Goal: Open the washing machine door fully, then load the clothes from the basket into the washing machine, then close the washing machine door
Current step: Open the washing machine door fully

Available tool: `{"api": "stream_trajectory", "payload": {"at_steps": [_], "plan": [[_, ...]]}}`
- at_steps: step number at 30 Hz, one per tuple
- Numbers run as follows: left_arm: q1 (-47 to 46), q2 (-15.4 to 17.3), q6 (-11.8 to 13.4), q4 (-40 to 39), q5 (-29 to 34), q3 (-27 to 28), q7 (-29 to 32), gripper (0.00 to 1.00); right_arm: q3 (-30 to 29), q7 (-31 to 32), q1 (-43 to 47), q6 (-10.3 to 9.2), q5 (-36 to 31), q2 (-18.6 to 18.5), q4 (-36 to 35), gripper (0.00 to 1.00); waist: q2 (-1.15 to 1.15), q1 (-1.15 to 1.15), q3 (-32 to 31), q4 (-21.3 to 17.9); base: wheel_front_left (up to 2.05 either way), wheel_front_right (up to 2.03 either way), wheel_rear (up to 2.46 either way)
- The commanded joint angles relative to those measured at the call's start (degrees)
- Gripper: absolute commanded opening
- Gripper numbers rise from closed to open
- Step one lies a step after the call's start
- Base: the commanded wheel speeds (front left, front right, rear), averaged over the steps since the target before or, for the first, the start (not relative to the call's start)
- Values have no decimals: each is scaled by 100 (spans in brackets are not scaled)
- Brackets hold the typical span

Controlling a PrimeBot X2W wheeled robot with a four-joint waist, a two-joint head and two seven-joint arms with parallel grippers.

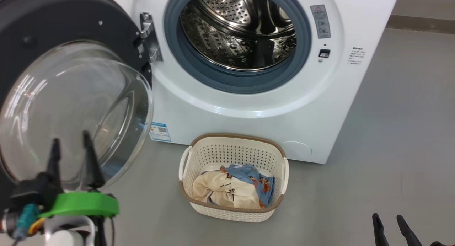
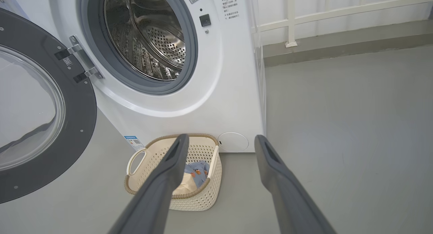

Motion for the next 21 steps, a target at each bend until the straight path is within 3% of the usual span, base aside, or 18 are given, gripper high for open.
{"api": "stream_trajectory", "payload": {"at_steps": [1,6,10,21], "plan": [[-34,86,-36,-253,76,44,29,100,173,-68,-164,9,16,-85,-128,100,0,0,12,-78,0,0,0],[191,66,-154,-471,89,-410,58,100,176,-68,-244,9,-12,-79,-167,100,0,0,46,-304,0,0,0],[394,70,-386,-369,143,-727,1,100,165,-68,-305,9,-42,-69,-205,100,0,0,52,-594,0,0,0],[950,107,-478,-63,149,-622,-104,100,128,-68,-341,9,-90,-37,-284,100,0,0,88,-1208,0,0,0]]}}
